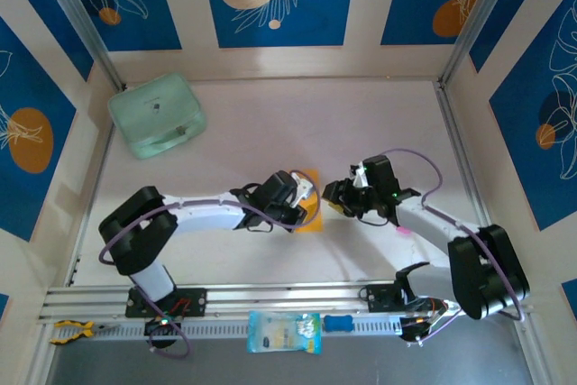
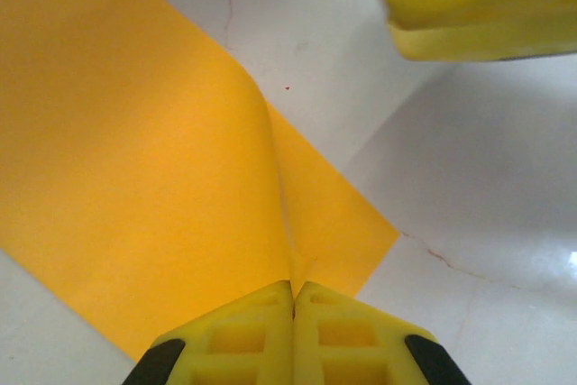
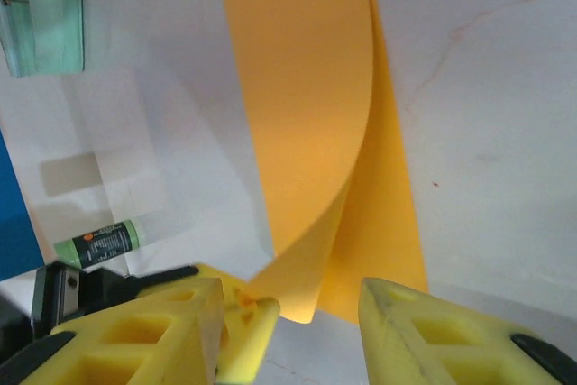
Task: Fold a paper plane with a square sheet of paper (pick it up from the middle)
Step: Fold the triangle a second time at the center of the table.
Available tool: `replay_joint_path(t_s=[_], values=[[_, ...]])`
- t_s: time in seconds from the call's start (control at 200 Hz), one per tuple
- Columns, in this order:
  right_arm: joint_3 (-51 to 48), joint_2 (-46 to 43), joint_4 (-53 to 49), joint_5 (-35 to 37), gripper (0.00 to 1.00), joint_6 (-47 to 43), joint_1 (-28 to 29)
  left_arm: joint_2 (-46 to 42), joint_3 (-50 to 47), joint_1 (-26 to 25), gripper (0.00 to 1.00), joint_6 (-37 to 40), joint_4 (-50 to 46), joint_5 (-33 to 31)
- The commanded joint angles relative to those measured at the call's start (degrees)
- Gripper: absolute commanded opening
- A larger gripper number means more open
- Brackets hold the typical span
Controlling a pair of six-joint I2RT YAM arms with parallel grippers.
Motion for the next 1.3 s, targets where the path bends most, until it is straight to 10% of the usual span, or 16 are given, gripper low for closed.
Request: replay_joint_path(t_s=[0.0, 0.485, 1.295], values=[[-2.6, -2.2, -4.1, 1.5, 0.42, 1.5, 0.3, -0.4, -1.6, 2.1, 0.0, -4.8, 5.1, 10.9], [-4.7, 3.1, 7.0, 1.9, 0.03, 6.3, 9.4, -0.4, -3.4, 5.7, 0.0, -6.5, 6.7, 13.9], [-4.0, 9.7, 15.7, 0.2, 0.03, 8.3, 11.6, 1.5, -2.2, 6.4, 0.21, -7.5, 8.5, 15.6]])
